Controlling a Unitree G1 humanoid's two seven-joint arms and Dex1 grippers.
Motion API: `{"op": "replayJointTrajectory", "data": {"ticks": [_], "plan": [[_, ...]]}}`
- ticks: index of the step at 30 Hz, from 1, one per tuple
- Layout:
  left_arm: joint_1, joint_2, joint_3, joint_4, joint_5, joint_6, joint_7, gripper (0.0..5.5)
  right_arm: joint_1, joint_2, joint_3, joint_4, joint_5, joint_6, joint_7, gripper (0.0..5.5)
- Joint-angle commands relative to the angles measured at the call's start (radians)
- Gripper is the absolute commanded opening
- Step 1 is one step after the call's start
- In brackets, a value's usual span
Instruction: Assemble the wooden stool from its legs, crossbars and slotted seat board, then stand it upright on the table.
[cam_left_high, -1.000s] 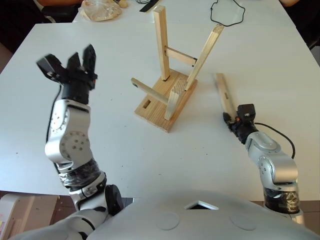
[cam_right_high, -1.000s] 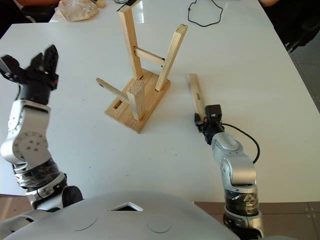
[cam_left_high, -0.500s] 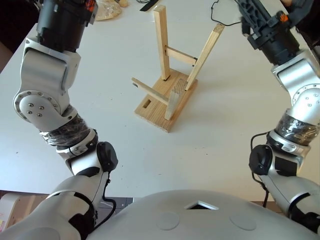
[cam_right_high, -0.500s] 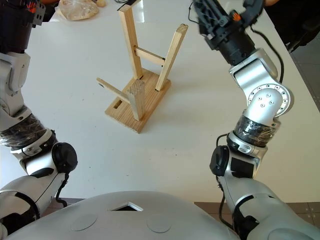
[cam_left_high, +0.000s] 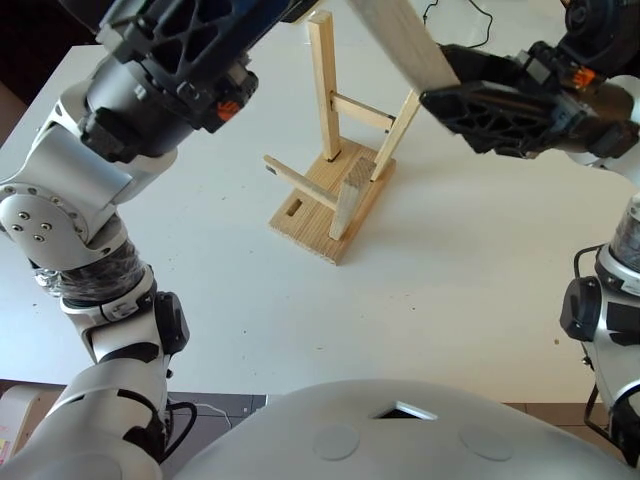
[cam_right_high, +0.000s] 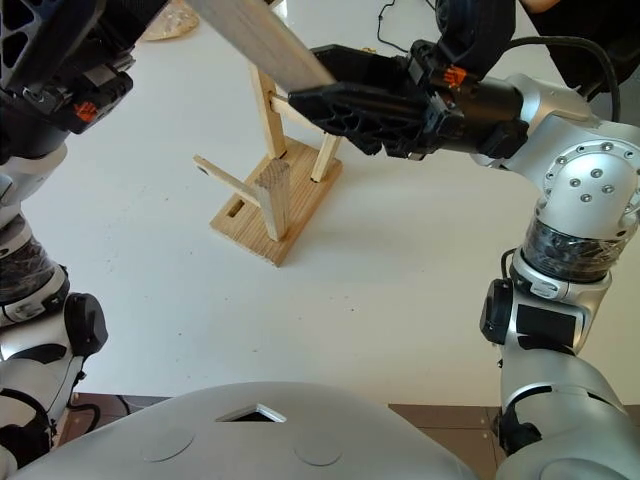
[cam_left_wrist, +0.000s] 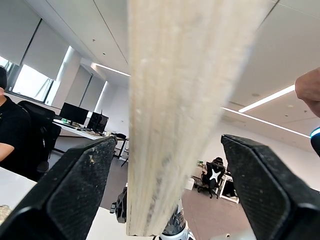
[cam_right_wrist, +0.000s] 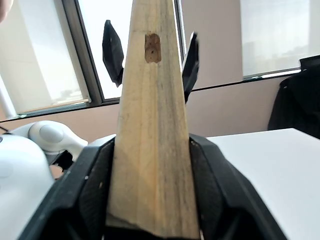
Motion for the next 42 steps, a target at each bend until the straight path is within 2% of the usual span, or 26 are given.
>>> {"op": "replayJointTrajectory", "data": {"ticks": [1,7,17,25,26,29,35,39,42], "plan": [[-0.016,0.033,-0.024,-0.003,-0.015,-0.027,-0.01,3.87,0.032,-0.032,0.027,-0.028,-0.023,-0.02,0.028,2.07],[0.023,0.075,-0.013,-0.019,-0.037,-0.048,-0.034,3.87,0.057,-0.038,0.036,-0.039,-0.019,-0.025,0.012,2.07],[0.108,0.107,-0.021,-0.081,-0.004,-0.079,-0.082,2.3,0.061,-0.031,0.048,-0.043,0.017,-0.011,-0.039,2.07],[0.126,0.105,-0.047,-0.119,0.033,-0.128,-0.079,2.23,0.056,-0.023,0.071,-0.035,-0.026,-0.043,-0.046,2.06],[0.126,0.102,-0.046,-0.12,0.045,-0.139,-0.075,2.22,0.056,-0.02,0.081,-0.029,-0.059,-0.073,-0.04,2.41],[0.125,0.097,-0.039,-0.119,0.102,-0.171,-0.071,2.22,0.068,-0.032,0.102,-0.015,-0.117,-0.126,-0.001,2.84],[0.077,0.169,0.058,0.013,0.294,-0.227,-0.125,2.05,0.061,-0.038,0.063,0.021,-0.186,-0.19,-0.063,3.61],[0.042,0.296,0.195,0.171,0.48,-0.292,-0.154,2.05,0.062,0.021,0.053,-0.022,-0.203,-0.224,-0.168,3.62],[0.183,0.345,0.247,0.274,0.663,-0.322,-0.219,2.05,0.083,0.081,0.07,-0.075,-0.217,-0.249,-0.263,3.62]]}}
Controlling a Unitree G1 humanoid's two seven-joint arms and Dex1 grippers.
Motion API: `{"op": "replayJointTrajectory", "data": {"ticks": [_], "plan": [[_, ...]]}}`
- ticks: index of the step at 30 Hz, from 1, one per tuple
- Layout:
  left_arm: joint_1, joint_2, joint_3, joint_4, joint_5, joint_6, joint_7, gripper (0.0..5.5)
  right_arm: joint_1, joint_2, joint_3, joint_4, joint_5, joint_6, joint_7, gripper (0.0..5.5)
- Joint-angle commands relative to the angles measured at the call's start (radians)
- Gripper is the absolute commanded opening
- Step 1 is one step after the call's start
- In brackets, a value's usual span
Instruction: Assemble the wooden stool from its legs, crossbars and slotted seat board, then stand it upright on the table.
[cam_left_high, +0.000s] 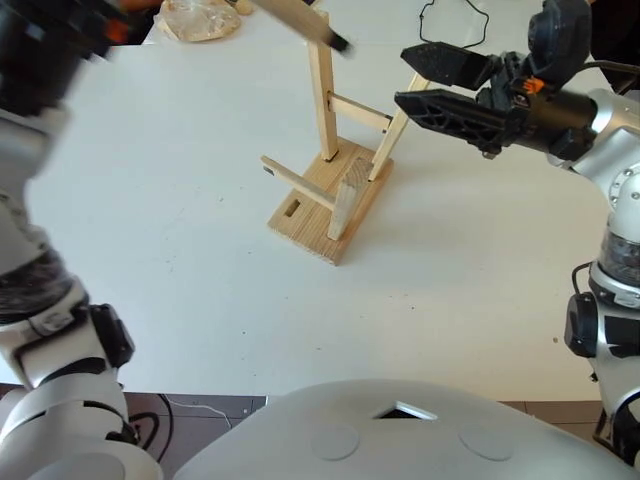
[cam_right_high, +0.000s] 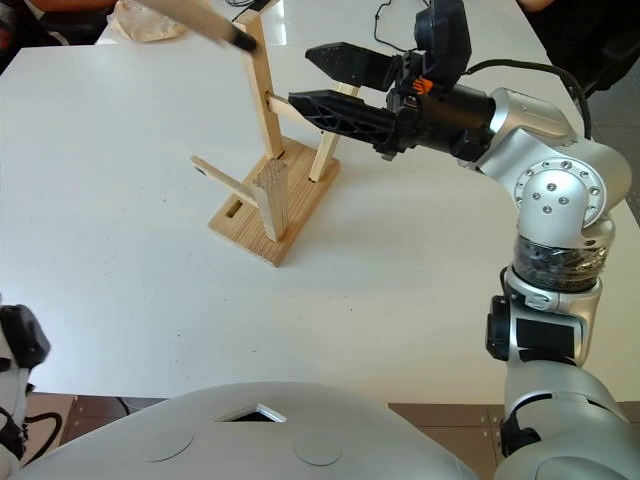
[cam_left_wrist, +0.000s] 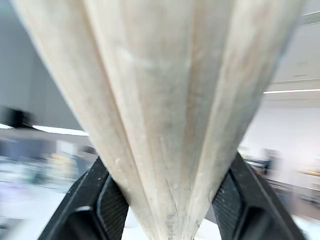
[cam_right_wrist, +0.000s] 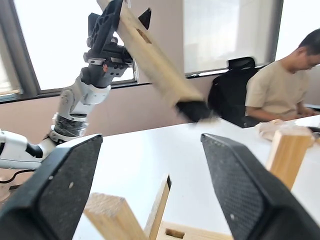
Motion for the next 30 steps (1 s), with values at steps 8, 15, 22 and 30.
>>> {"op": "replayJointTrajectory", "data": {"ticks": [8,15,22,30], "plan": [[0.357,-0.082,0.005,0.264,0.459,-0.14,-0.166,2.04,-0.003,0.113,0.0,-0.038,-0.052,-0.068,-0.193,3.62],[0.527,-0.194,-0.145,0.128,0.527,-0.091,-0.246,2.04,-0.001,0.114,0.018,-0.026,-0.096,-0.097,-0.195,3.62],[0.663,-0.187,-0.182,-0.169,0.363,0.05,-0.292,2.04,0.025,0.118,0.012,-0.031,-0.106,-0.095,-0.211,3.62],[0.506,-0.098,-0.191,-0.167,0.473,0.03,-0.307,2.04,0.053,0.071,-0.057,-0.004,-0.131,-0.122,-0.21,3.62]]}}
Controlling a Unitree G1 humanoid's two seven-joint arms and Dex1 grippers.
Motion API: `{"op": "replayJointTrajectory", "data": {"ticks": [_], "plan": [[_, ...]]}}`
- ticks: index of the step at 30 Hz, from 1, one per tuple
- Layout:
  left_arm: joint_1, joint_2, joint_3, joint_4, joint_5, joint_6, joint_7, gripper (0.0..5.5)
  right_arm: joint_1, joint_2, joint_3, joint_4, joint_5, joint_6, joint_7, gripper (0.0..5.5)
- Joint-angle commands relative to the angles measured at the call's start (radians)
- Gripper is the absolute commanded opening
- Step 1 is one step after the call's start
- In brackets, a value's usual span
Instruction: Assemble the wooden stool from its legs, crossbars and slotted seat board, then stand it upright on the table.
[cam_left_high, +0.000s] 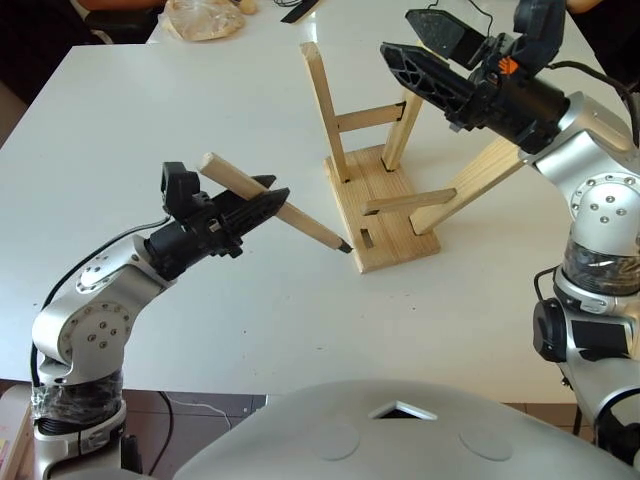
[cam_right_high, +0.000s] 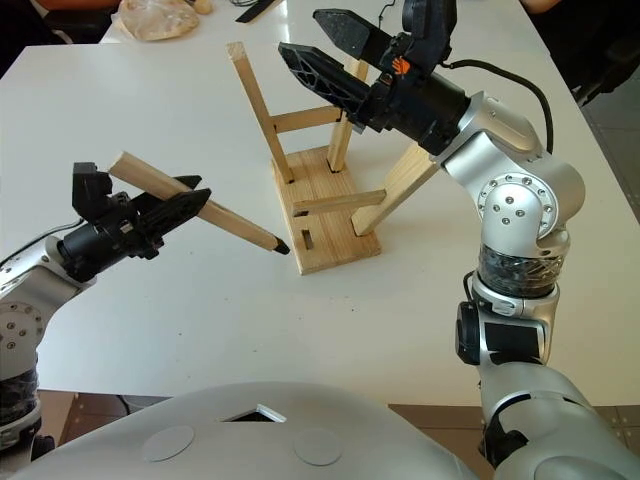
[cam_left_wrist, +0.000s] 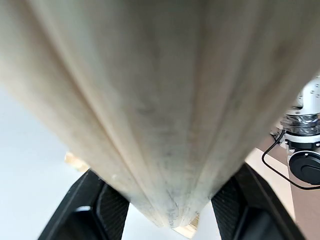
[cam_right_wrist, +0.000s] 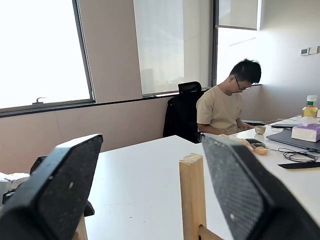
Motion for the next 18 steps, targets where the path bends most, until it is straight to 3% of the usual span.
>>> {"op": "replayJointTrajectory", "data": {"ticks": [1,7,18], "plan": [[-0.108,0.066,0.019,0.046,0.093,-0.046,-0.016,2.04,0.016,-0.051,-0.088,0.017,0.015,-0.009,0.006,3.62],[-0.161,0.01,-0.053,-0.063,0.069,-0.072,-0.038,2.04,-0.039,-0.108,-0.232,0.119,0.07,-0.013,-0.015,3.62],[-0.034,-0.083,-0.241,-0.081,0.259,-0.193,-0.067,2.04,-0.015,-0.161,-0.107,0.415,-0.272,-0.158,0.0,3.62]]}}
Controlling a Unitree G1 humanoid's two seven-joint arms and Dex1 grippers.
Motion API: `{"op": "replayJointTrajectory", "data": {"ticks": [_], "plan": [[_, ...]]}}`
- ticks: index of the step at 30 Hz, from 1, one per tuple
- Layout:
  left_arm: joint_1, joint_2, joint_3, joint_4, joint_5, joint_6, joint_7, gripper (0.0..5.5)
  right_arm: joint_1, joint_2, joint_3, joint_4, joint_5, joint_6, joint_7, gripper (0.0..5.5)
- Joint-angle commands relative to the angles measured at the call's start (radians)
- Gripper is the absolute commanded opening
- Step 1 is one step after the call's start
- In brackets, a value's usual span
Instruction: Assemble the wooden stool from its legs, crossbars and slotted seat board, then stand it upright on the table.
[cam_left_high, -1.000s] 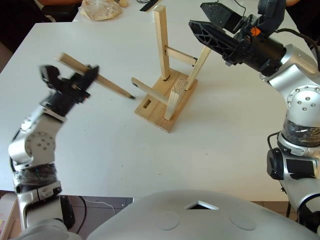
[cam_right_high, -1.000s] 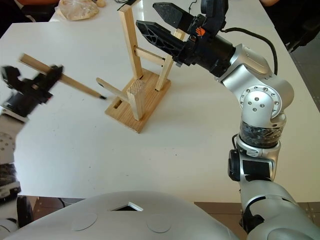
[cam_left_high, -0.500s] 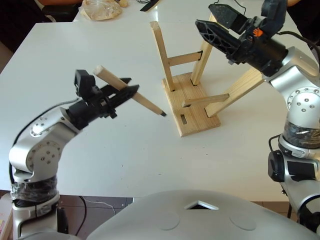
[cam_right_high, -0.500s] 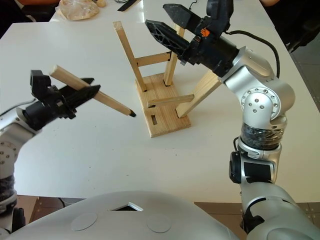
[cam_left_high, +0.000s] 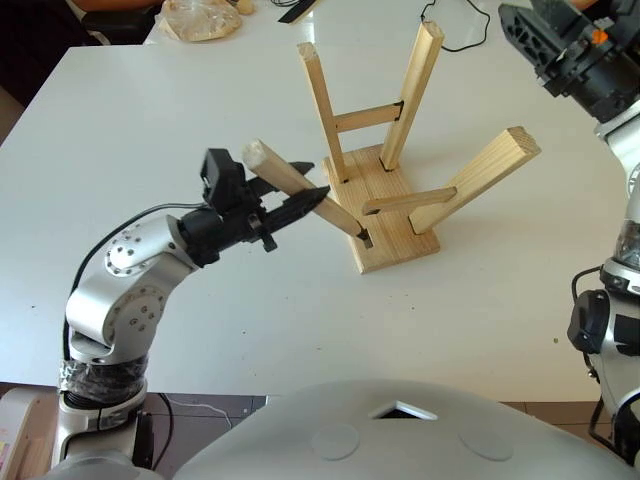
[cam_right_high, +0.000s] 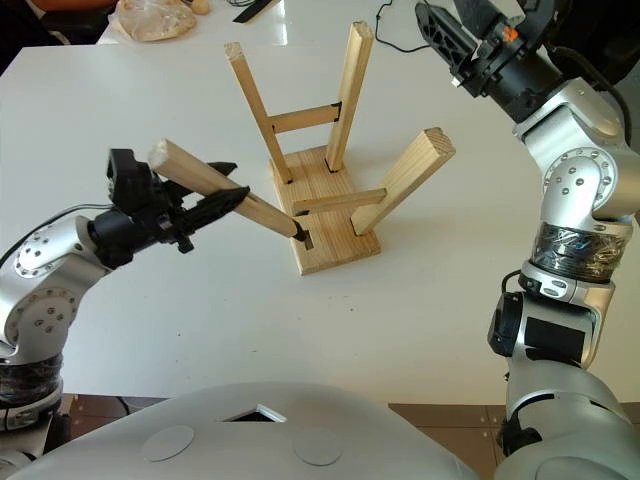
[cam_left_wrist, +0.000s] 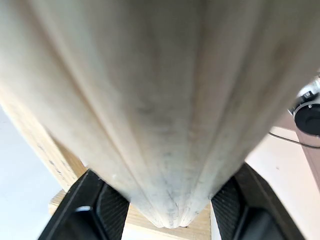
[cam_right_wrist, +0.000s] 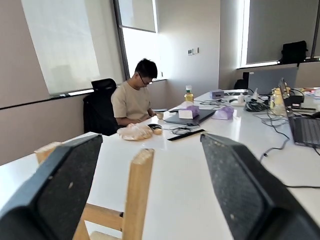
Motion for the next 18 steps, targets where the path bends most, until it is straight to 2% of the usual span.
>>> {"op": "replayJointTrajectory", "data": {"ticks": [1,6,11,18], "plan": [[0.021,-0.034,-0.041,0.018,0.051,-0.05,-0.01,2.04,0.02,0.004,0.033,0.044,-0.077,-0.043,0.002,3.62],[0.05,-0.032,-0.087,0.065,0.142,-0.109,-0.038,2.04,0.044,0.023,0.028,0.045,-0.096,-0.046,0.004,3.62],[0.062,0.027,-0.096,0.113,0.184,-0.145,-0.109,2.04,0.086,0.033,0.032,0.019,-0.106,-0.039,0.002,3.62],[-0.036,0.116,-0.084,0.216,0.179,-0.149,-0.215,2.04,0.145,0.073,0.019,-0.119,-0.063,-0.012,-0.016,3.62]]}}
